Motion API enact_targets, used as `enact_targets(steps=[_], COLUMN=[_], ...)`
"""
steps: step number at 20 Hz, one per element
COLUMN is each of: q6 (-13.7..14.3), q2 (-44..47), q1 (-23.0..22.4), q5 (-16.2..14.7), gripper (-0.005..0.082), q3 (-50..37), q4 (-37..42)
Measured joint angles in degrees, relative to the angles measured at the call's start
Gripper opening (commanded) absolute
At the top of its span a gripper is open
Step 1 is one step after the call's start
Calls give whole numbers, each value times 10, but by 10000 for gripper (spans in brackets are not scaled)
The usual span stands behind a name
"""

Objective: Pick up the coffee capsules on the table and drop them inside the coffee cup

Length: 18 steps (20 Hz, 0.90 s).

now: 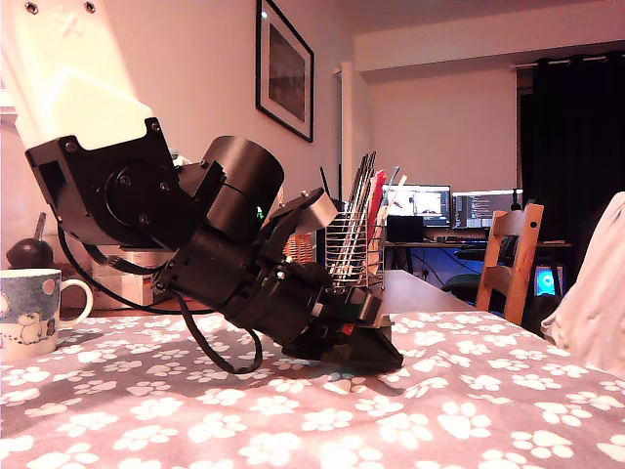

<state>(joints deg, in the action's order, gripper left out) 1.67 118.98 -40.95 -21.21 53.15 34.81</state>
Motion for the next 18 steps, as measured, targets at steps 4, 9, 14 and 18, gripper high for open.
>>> enact_targets(steps=[4, 9, 14, 18], q6=[0, 0, 1, 14], q2=[-3, -47, -87, -114], q1=[0, 0, 5, 18], q5=[-3, -4, -7, -7], gripper=[198, 198, 198, 198], q3=[0, 0, 0, 0], q4=[-8, -37, -73, -128])
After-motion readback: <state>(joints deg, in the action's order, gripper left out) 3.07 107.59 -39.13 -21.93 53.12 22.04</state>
